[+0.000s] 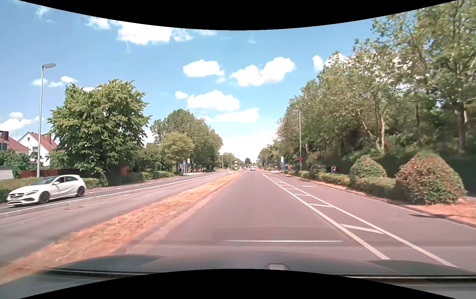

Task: Follow the waypoints while adhering to traffic rules and regulations

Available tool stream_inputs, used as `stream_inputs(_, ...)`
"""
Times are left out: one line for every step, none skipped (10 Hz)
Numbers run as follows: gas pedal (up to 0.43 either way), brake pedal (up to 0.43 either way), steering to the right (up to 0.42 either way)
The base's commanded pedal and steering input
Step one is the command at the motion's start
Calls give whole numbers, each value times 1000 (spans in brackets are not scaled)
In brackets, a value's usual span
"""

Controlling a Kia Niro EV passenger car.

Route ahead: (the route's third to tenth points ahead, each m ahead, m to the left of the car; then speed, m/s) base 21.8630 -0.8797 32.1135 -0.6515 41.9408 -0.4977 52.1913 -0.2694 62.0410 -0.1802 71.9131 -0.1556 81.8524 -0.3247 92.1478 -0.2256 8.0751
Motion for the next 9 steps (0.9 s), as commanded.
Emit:
stream_inputs(157, 0, -7)
stream_inputs(157, 0, -6)
stream_inputs(157, 0, -6)
stream_inputs(157, 0, -6)
stream_inputs(157, 0, -6)
stream_inputs(157, 0, -6)
stream_inputs(157, 0, -6)
stream_inputs(157, 0, -6)
stream_inputs(157, 0, -6)
